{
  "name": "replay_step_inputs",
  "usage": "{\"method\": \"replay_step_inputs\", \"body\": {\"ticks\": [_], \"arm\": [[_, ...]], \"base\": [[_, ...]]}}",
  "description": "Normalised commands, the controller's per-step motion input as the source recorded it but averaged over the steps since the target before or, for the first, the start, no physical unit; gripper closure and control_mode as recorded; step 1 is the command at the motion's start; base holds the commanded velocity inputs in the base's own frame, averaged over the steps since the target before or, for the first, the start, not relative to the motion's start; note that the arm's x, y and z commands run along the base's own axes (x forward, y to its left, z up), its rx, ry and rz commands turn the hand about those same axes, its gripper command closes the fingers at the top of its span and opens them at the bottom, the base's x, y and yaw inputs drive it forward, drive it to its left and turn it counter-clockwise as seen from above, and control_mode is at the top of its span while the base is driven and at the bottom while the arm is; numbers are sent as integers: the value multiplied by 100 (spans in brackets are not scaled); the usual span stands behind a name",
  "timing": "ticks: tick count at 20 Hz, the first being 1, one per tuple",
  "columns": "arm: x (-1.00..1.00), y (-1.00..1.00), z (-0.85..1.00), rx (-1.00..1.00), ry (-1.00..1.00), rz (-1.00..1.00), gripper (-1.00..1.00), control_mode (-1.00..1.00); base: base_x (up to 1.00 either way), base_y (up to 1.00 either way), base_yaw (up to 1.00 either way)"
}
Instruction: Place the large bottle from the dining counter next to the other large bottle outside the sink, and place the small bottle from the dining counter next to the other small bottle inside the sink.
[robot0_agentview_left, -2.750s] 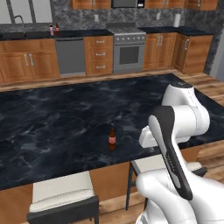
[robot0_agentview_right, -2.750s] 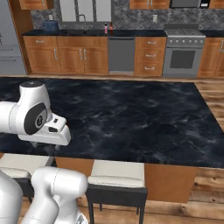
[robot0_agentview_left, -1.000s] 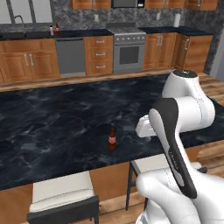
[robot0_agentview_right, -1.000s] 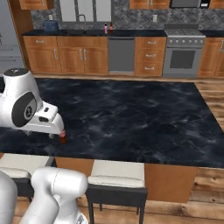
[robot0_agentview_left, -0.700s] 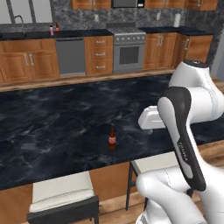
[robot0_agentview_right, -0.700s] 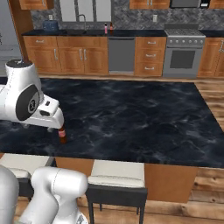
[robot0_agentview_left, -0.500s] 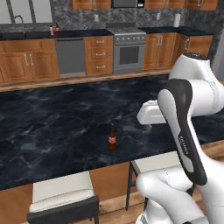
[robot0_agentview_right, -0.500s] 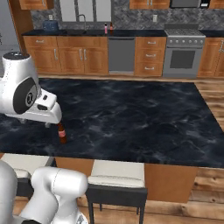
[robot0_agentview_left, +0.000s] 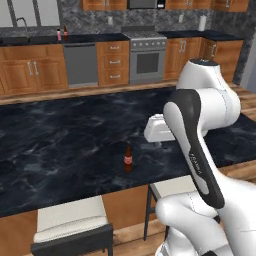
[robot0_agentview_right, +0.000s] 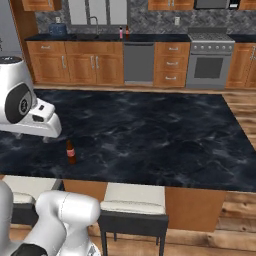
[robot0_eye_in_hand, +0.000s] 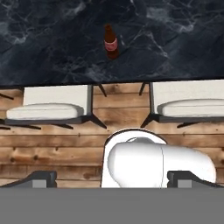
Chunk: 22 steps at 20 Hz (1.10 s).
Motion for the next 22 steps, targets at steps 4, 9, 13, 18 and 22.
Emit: {"method": "replay_step_inputs", "body": {"ticks": [4,9,13,18,22], "arm": [[59,5,-34,0,-3,-1,-100,-100],[86,20,-19,-1,-1,0,-100,-100],[82,3,-41,-1,0,0,-100,-100],[55,0,-38,0,0,0,-100,-100],[18,0,-26,0,-3,0,-100,-100]], "base": [[0,0,0],[0,0,0],[0,0,0],[0,0,0],[0,0,0]]}}
